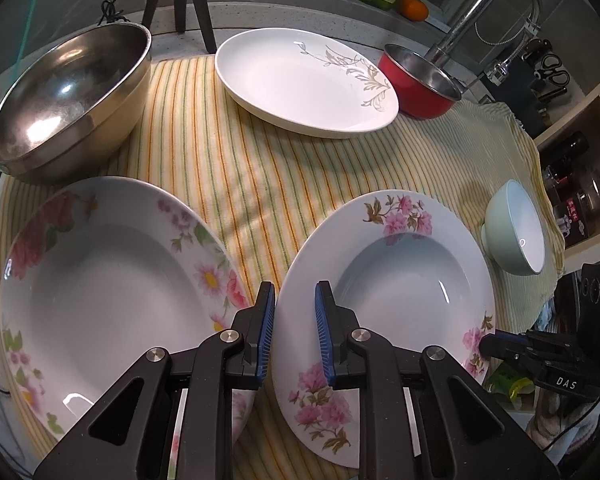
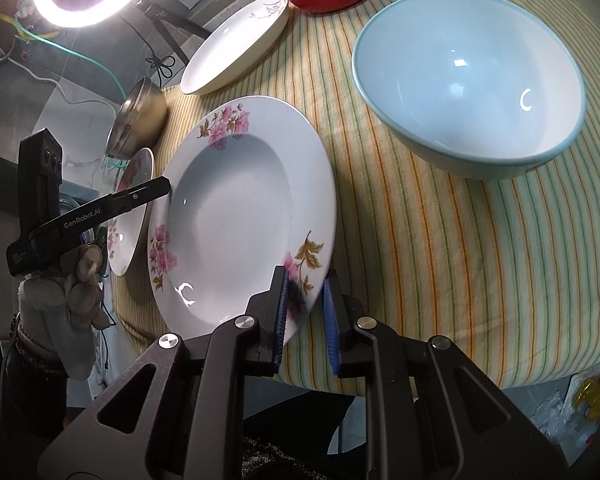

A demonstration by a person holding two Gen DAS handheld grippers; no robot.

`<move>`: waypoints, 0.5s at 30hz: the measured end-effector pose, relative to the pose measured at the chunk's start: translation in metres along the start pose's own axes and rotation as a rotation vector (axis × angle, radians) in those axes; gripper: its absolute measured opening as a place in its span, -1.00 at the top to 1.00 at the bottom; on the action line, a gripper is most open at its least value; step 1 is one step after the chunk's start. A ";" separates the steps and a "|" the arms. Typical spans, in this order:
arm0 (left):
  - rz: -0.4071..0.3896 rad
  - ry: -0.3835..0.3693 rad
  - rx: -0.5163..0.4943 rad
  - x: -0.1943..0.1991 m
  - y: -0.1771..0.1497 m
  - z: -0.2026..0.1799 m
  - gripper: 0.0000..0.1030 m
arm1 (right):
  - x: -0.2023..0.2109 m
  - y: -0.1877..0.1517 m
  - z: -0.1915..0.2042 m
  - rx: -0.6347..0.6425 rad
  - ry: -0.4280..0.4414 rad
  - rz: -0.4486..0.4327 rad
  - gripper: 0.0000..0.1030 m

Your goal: Organize plates and bowls

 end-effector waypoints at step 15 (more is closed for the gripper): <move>0.000 0.009 -0.007 -0.001 0.001 -0.002 0.62 | 0.000 -0.006 0.001 0.011 -0.006 0.008 0.66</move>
Point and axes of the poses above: each gripper's, at about its wrist camera, not at the fingertips, and x roughly against the way its jaws point, z to its left, y to its top, the point moved 5 cm from there along -x, roughly the way its jaws point, and after that the axes turned 9 degrees about z, right-handed, at the moved point
